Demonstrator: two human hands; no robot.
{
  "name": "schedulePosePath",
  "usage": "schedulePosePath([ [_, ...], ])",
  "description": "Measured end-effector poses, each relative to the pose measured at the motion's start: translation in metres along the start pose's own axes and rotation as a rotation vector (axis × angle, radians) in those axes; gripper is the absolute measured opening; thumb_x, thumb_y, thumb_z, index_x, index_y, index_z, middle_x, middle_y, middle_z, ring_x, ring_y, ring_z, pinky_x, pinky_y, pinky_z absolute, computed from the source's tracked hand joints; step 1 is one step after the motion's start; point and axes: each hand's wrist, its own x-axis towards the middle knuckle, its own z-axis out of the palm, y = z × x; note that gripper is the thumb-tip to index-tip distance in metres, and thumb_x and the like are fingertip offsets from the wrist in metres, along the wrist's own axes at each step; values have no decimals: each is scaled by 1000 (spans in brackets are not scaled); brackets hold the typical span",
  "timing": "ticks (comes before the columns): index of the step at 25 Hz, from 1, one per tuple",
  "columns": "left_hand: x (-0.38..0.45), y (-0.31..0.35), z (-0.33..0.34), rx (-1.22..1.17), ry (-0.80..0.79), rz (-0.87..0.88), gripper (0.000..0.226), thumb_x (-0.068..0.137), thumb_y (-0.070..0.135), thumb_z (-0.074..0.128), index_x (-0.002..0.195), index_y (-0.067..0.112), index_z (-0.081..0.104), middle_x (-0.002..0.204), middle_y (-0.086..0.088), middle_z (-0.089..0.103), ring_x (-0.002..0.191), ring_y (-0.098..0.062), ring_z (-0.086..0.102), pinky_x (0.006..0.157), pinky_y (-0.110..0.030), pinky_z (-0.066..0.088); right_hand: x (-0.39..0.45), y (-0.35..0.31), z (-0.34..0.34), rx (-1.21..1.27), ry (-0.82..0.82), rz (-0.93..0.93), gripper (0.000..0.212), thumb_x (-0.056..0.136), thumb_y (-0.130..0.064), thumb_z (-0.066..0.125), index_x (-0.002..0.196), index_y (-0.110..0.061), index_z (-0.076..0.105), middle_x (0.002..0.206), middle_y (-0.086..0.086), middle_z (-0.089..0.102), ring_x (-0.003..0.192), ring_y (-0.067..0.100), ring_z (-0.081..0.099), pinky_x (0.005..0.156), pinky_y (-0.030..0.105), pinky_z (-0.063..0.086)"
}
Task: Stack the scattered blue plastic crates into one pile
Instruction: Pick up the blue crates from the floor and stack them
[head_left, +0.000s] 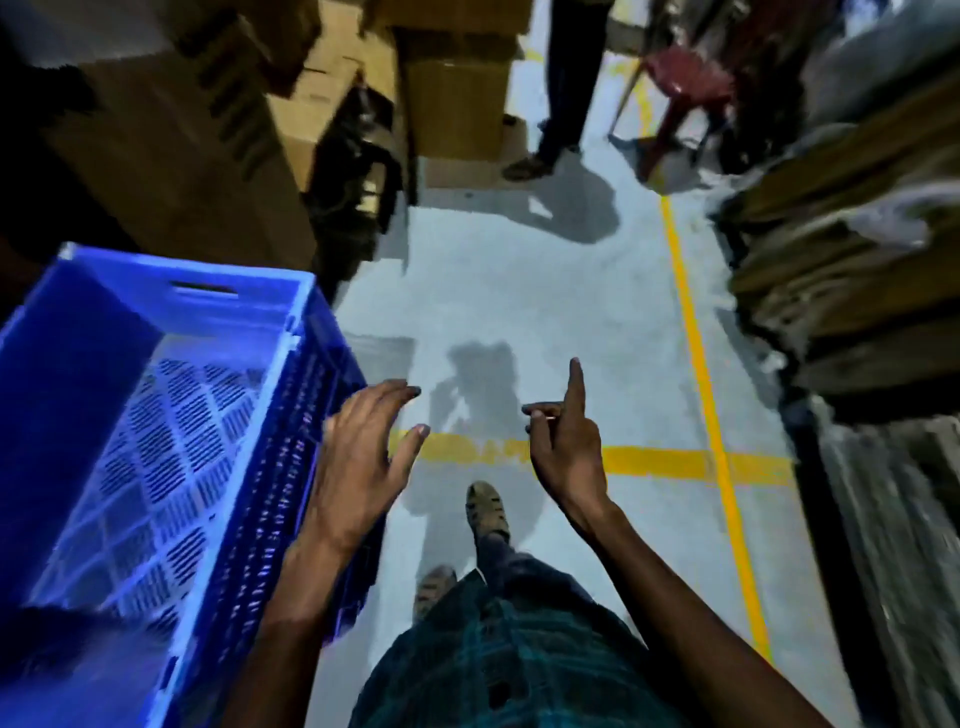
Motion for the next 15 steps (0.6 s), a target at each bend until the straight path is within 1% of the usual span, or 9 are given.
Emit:
schedulePosePath([
  [3, -13, 23, 22, -131, -154, 106, 37, 93, 34, 60, 128, 21, 60, 130, 2, 62, 121, -24, 56, 96, -44, 47, -58, 25, -29, -10, 117, 88, 69, 97, -24, 49, 154, -30, 11, 120, -7, 66, 82, 5, 66, 71, 32, 54],
  [5, -21, 48, 45, -191, -264, 211, 37, 92, 31, 62, 126, 17, 63, 126, -1, 66, 118, -27, 59, 95, -45, 49, -97, 48, -54, -16, 258, 178, 66, 96, -24, 50, 152, -29, 16, 125, -8, 63, 82, -1, 63, 74, 30, 53],
  [6, -25, 64, 58, -197, -326, 262, 38, 92, 31, 62, 126, 16, 63, 125, -1, 66, 117, -26, 60, 96, -42, 49, -116, 59, -67, -20, 328, 224, 65, 96, -23, 50, 152, -27, 18, 126, -8, 62, 80, -2, 62, 74, 30, 53],
  [8, -35, 97, 85, -217, -456, 363, 37, 92, 32, 62, 127, 19, 63, 125, 3, 67, 118, -20, 59, 97, -32, 46, -157, 82, -93, -28, 463, 326, 63, 95, -19, 52, 151, -22, 23, 126, -5, 62, 76, 4, 64, 74, 31, 52],
  [10, -49, 135, 114, -231, -575, 469, 36, 94, 31, 64, 129, 23, 61, 127, 7, 66, 119, -16, 57, 96, -27, 43, -200, 110, -117, -25, 581, 447, 62, 94, -16, 53, 150, -19, 26, 126, -3, 63, 75, 10, 65, 74, 32, 53],
  [13, -73, 183, 161, -231, -714, 551, 37, 93, 30, 64, 130, 22, 61, 129, 7, 65, 122, -15, 58, 99, -27, 42, -258, 150, -143, 28, 666, 619, 63, 93, -12, 56, 149, -15, 28, 126, 1, 62, 73, 11, 64, 73, 29, 50],
  [15, -97, 214, 198, -217, -811, 547, 38, 93, 31, 65, 129, 20, 62, 127, 5, 67, 119, -17, 60, 99, -32, 46, -296, 184, -157, 73, 695, 755, 62, 91, -10, 58, 148, -11, 32, 127, 5, 62, 81, 20, 67, 77, 29, 48],
])
